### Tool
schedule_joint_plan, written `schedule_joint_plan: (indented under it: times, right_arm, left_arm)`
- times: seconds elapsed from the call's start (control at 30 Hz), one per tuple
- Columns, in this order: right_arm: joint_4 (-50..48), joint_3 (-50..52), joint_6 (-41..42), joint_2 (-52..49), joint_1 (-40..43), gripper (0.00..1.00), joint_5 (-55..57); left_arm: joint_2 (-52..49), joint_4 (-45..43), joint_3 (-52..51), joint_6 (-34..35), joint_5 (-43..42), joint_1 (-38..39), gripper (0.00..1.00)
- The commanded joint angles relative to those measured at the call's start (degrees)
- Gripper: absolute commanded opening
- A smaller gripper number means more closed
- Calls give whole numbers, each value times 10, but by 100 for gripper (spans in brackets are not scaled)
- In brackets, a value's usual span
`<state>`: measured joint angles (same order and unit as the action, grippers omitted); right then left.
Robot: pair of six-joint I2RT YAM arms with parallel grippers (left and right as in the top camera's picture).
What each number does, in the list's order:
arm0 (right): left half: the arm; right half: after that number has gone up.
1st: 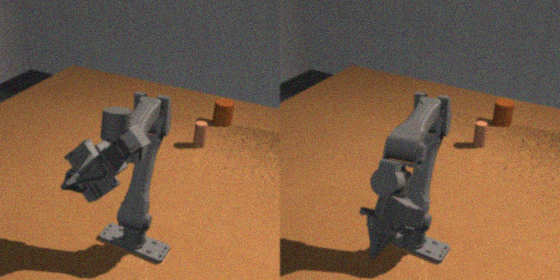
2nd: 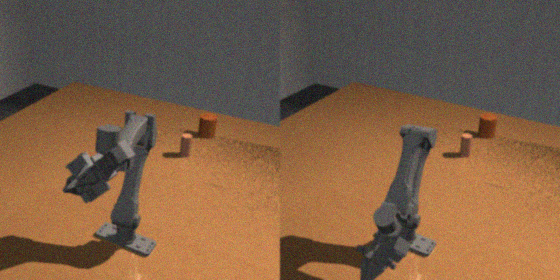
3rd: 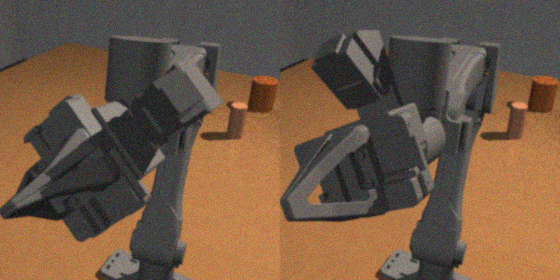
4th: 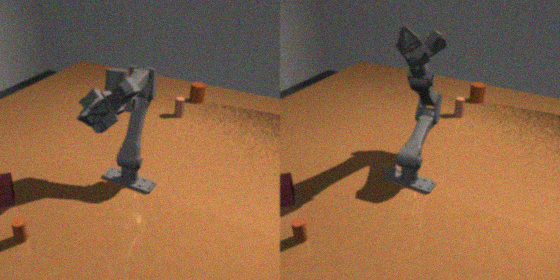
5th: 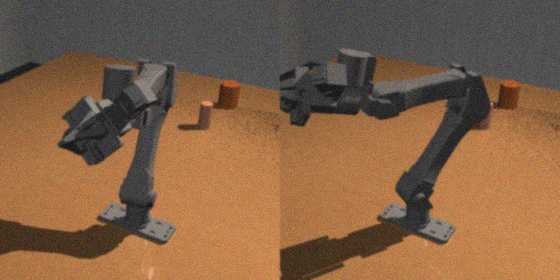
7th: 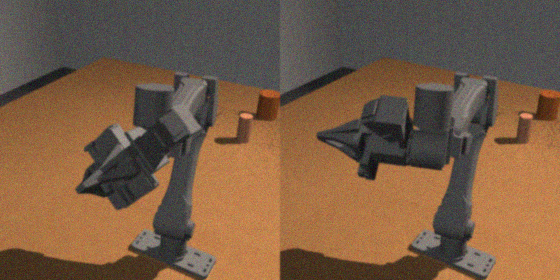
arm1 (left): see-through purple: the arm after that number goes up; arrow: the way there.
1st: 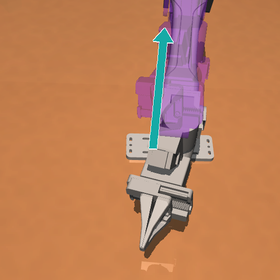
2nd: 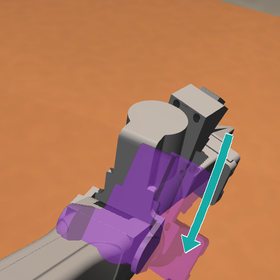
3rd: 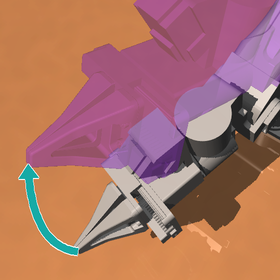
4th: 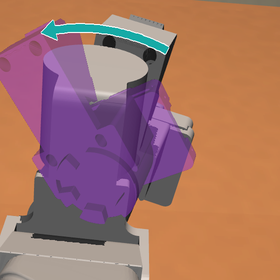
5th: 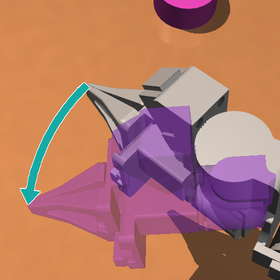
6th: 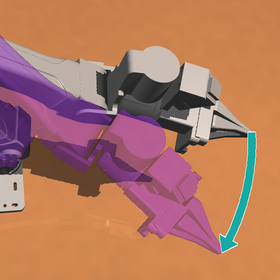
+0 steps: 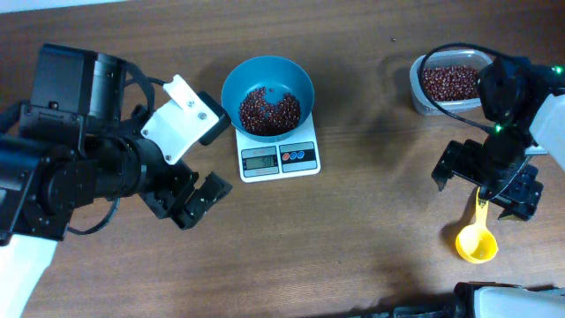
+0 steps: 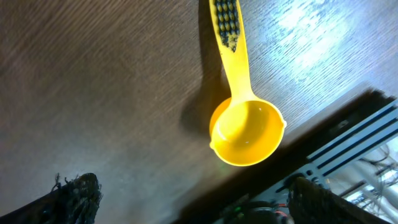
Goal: Scoop item into bowl and weigh 50g on scale
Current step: 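Lower the scoop to the table right of the bean tub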
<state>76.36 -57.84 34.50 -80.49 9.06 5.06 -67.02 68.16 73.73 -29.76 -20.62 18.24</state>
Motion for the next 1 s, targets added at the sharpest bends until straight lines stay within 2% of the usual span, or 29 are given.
schedule_joint_plan:
  times: [0.0, 0.17, 0.3, 0.6, 0.63, 0.7, 0.73, 0.83, 0.87, 0.9, 0.97]
  right_arm:
    - [-9, 10, 125, 3, 0, 98, 24]
    - [-49, 73, 146, 3, 0, 99, 57]
    - [-24, 115, 259, 3, 0, 100, 63]
    - [-49, 116, 262, 3, 0, 98, 87]
    - [-66, 116, 262, 3, 0, 80, 66]
    - [-103, 116, 263, 3, 0, 58, 6]
    - [-133, 116, 265, 3, 0, 40, -26]
    - [-145, 116, 374, 3, 0, 12, -51]
    - [-145, 116, 402, 3, 0, 4, -56]
    - [-145, 116, 428, 3, 0, 4, -58]
    - [-145, 116, 542, 3, 0, 4, -66]
  left_arm:
    - [1, 1, 4, 5, -6, 1, 99]
    - [1, 1, 4, 5, -6, 1, 98]
    - [1, 1, 4, 5, -6, 1, 98]
    - [1, 1, 4, 5, -6, 1, 98]
    - [1, 1, 4, 5, -6, 1, 99]
    - [1, 1, 4, 5, -6, 1, 98]
    - [1, 1, 4, 5, -6, 1, 98]
    - [1, 1, 4, 5, -6, 1, 99]
    - [1, 1, 4, 5, -6, 1, 98]
    - [1, 1, 4, 5, -6, 1, 99]
    - [1, 1, 4, 5, -6, 1, 99]
